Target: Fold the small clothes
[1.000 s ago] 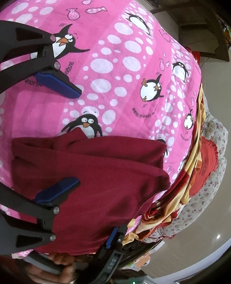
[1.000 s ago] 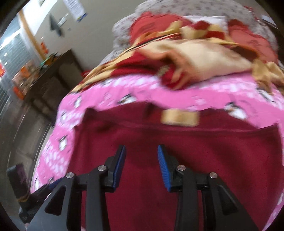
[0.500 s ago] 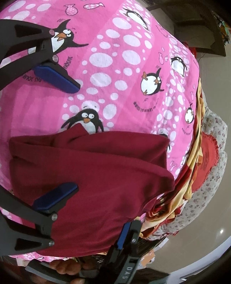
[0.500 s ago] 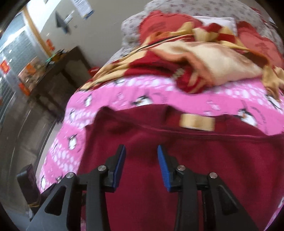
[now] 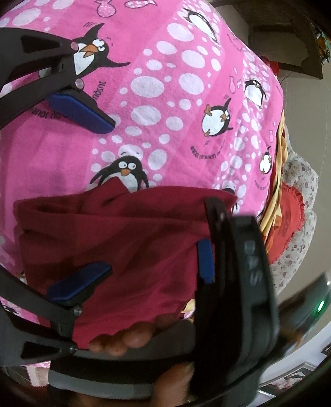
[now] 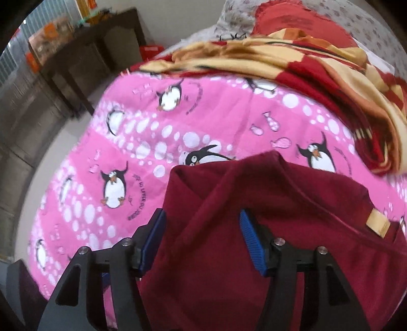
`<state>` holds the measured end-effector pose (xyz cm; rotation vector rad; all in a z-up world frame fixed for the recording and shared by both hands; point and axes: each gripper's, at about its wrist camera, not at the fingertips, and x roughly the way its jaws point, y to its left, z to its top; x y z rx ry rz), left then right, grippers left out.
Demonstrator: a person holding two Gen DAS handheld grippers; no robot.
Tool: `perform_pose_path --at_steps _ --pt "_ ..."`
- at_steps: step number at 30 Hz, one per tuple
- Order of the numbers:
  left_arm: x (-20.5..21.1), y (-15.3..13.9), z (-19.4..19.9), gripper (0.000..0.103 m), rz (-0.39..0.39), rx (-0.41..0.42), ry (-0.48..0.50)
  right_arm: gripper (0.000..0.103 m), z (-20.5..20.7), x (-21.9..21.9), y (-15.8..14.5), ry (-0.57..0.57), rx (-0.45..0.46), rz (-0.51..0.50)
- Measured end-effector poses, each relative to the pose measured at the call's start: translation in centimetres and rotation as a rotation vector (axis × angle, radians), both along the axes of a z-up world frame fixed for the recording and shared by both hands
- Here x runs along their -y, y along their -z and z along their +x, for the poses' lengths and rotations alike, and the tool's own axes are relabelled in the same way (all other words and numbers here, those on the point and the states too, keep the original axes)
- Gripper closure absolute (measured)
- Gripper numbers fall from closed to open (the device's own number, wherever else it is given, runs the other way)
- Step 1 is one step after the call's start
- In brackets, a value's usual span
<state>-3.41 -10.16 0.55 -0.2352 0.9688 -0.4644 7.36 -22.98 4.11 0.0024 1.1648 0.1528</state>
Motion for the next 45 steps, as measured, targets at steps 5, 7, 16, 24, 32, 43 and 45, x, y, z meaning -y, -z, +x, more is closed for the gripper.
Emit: perform_pose_path --at_steps 5,7,16,24,32,43,45 --pt "-0.2 0.2 -0.2 0.0 -0.003 0.003 0.0 0.012 0.7 -1.3 0.8 -0.006 -0.022 -0.087" --pt "-0.2 0.2 -0.2 0.0 0.001 0.005 0.0 0.01 0.9 -1.6 1.1 -0.002 -0.023 -0.102" --pt "0.1 0.3 -0.3 0.0 0.007 0.013 0.002 0.008 1.1 -3.0 2.2 -0.033 -0.01 -0.19" --pt "0.1 0.3 -0.5 0.0 0.017 0.025 0.005 0.056 -1.3 1.0 0.3 -0.059 0.031 -0.009" --pt "-0.4 -1.2 0.5 0.002 -0.077 -0.015 -0.02 0.06 -3.4 3.6 -2.3 -0.024 0.072 0.158" --pt "1.5 -0.9 2.7 0.026 -0.065 -0.052 0.021 0.06 -3.4 4.4 -2.2 0.0 0.064 0.226" --pt "1.8 -0.6 3.2 0.042 -0.093 -0.075 0.033 0.06 -3.3 4.3 -1.9 -0.001 0.057 0.228"
